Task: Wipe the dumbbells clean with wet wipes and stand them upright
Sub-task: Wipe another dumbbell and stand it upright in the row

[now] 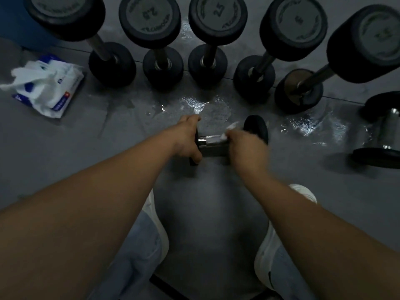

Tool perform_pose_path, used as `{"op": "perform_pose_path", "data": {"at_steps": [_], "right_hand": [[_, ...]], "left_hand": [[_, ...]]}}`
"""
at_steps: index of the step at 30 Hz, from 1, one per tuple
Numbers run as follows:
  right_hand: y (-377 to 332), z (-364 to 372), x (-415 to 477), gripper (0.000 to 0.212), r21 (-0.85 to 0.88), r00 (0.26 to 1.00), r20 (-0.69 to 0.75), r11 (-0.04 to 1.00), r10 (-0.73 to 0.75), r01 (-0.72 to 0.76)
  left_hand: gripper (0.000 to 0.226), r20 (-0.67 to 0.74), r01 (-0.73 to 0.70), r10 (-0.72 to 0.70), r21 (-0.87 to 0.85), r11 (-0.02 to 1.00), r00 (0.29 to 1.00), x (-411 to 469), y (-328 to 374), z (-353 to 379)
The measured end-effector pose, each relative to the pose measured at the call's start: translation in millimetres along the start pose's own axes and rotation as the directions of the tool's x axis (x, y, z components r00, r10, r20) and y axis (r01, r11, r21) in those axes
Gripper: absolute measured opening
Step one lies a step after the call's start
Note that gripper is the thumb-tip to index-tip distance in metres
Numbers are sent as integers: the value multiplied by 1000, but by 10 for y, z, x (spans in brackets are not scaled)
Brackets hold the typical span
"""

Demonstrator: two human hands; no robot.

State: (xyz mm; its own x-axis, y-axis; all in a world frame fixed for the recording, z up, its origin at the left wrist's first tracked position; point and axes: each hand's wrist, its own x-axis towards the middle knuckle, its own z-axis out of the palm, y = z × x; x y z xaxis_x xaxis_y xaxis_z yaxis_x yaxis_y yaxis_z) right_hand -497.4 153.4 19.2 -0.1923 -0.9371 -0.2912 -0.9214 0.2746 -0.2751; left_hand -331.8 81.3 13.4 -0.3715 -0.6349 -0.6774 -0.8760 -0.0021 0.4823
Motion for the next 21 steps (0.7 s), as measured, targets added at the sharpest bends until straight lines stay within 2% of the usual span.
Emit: {"op": "perform_pose_path", "data": {"at_steps": [3,7,10,11,13,14,17,18,20,21], "right_hand": [[-86,65,-73,24,-44,981,118,986,-157,163],[7,19,21,22,-61,1000,12,998,-5,6],[-125,127,-88,23,-45,982,95,985,-164,169],[-97,137,-70,24,-40,987,72,988,-145,149],[-16,123,-19,26,-4,1000,-4,1000,17,-17],[-25,126,-19,26,-1,1000,-11,1000,25,-25],[-141,138,-63,26,-29,984,73,986,-161,164],[-94,111,-4,24,-27,991,38,992,-125,126],[14,82,66,21,26,997,-62,999,41,-39],[-6,91,41,25,31,997,-60,999,42,-40]], "left_hand": [[129,0,-2,2,0,1000,1000,-7,1,6],[128,11,11,-12,23,1000,1000,18,9,-28],[125,11,8,-8,14,1000,1000,34,20,-51],[124,12,7,-7,11,1000,1000,36,22,-54],[123,13,9,-9,12,1000,1000,37,17,-67],[123,14,8,-9,13,1000,1000,38,20,-74],[122,11,5,-5,8,1000,1000,30,27,-74],[123,11,3,-3,4,1000,1000,31,21,-67],[123,13,4,-4,-8,1000,1000,29,5,-66],[123,13,2,-2,-15,1000,1000,24,6,-69]]}}
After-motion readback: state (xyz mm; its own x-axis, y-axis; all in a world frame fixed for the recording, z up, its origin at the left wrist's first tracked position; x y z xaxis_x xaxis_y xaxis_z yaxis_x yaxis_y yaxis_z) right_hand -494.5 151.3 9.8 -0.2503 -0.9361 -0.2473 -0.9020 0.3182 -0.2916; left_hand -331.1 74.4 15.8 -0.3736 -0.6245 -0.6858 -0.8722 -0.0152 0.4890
